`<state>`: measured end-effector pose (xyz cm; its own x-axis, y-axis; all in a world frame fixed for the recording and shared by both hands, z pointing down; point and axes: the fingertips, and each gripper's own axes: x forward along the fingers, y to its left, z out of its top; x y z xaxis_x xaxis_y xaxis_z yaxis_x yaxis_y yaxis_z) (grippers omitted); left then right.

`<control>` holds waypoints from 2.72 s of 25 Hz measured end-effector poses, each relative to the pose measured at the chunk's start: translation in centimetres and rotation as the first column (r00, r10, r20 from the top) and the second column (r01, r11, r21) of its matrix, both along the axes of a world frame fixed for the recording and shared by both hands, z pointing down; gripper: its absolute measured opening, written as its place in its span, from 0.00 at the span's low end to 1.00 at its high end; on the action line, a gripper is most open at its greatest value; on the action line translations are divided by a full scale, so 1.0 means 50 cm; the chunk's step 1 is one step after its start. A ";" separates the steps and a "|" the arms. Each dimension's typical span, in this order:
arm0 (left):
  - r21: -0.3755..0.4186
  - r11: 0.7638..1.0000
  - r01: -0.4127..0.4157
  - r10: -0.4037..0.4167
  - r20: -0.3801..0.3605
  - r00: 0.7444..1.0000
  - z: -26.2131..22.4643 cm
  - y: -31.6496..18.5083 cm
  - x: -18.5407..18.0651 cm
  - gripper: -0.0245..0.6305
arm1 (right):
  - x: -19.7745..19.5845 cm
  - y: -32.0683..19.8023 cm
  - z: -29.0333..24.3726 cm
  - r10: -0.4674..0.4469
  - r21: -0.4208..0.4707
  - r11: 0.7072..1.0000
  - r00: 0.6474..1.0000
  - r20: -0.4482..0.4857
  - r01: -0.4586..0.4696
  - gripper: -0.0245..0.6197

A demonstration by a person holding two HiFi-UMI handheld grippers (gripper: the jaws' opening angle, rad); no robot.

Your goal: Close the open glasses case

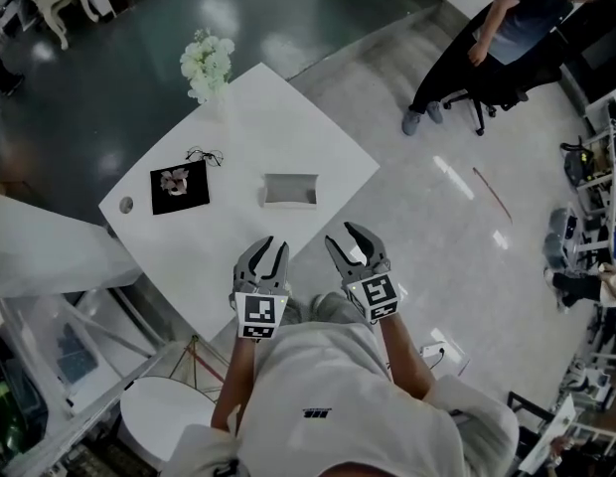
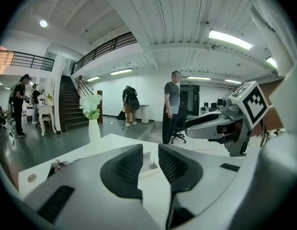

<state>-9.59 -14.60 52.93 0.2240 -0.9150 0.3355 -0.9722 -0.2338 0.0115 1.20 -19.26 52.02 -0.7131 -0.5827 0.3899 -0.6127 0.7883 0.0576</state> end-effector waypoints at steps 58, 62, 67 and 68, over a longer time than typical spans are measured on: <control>-0.388 0.875 0.288 -0.321 -0.021 0.947 0.406 -0.408 0.016 0.24 | -0.187 -0.432 0.395 -0.523 -0.318 0.832 0.833 -0.179 0.454 0.32; -0.383 0.878 0.286 -0.319 -0.023 0.948 0.406 -0.409 0.014 0.24 | -0.186 -0.417 0.394 -0.529 -0.325 0.827 0.830 -0.176 0.458 0.32; -0.387 0.880 0.276 -0.313 -0.035 0.949 0.408 -0.402 0.014 0.24 | -0.183 -0.406 0.392 -0.518 -0.325 0.833 0.836 -0.178 0.447 0.32; -0.386 0.881 0.274 -0.311 -0.037 0.950 0.407 -0.400 0.015 0.24 | -0.181 -0.403 0.392 -0.516 -0.323 0.835 0.838 -0.180 0.445 0.32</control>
<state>-8.84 -34.58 73.29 0.0133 -0.7563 0.6541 -0.9855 0.1006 0.1364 -7.87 -39.42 71.62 -0.7328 -0.0447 0.6790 -0.1445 0.9853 -0.0910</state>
